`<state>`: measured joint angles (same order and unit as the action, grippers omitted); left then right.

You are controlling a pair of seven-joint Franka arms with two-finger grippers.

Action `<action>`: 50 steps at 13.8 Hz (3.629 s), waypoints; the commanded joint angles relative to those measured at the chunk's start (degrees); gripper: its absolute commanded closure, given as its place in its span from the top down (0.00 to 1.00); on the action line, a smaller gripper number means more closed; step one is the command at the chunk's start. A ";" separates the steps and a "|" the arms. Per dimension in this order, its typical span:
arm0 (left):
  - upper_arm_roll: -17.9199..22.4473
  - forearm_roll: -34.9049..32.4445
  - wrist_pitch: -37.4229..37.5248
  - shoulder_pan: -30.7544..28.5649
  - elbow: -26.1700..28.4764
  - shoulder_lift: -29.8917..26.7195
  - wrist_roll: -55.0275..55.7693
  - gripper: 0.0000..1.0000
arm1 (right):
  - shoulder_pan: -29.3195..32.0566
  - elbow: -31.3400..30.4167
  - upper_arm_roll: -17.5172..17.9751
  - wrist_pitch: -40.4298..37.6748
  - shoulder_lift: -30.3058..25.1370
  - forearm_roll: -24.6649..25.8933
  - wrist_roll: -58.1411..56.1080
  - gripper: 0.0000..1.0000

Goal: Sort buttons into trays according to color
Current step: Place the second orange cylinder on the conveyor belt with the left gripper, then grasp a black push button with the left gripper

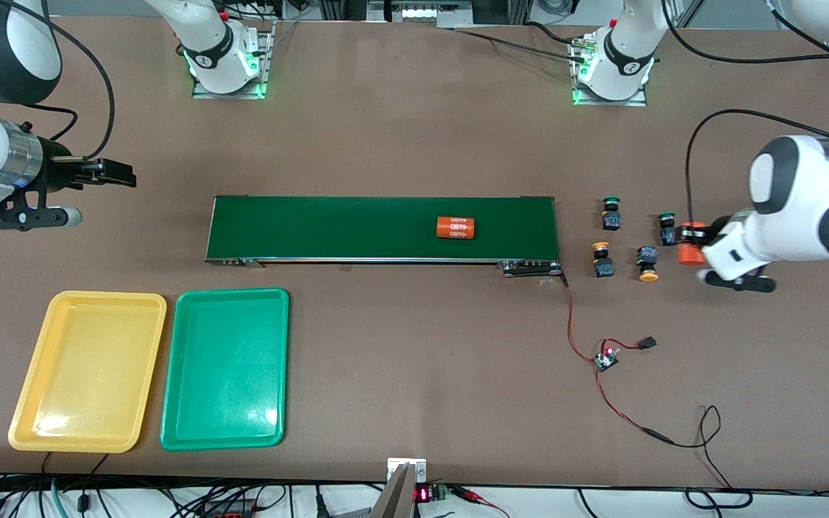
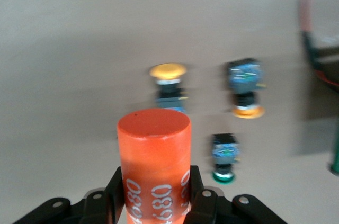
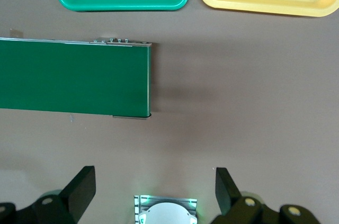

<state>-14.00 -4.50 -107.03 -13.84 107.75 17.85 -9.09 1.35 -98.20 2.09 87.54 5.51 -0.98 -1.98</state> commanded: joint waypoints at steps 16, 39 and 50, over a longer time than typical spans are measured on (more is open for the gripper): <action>-20.98 -1.99 -15.92 7.33 5.97 5.62 -47.16 0.17 | 0.14 0.12 0.02 -0.88 -0.15 -0.86 0.66 1.00; -1.30 3.62 -1.52 5.75 -0.53 0.25 -8.53 1.00 | 0.05 0.12 0.02 -1.32 -0.06 -0.86 0.31 1.00; 0.02 3.89 -23.48 8.30 9.40 9.13 18.32 1.00 | 0.05 0.12 0.02 -1.41 0.12 -0.86 0.22 1.00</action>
<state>-14.94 -0.95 -128.19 -5.88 115.39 28.00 8.89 1.35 -98.22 2.07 86.76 5.71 -0.98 -1.98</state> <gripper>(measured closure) 0.000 0.000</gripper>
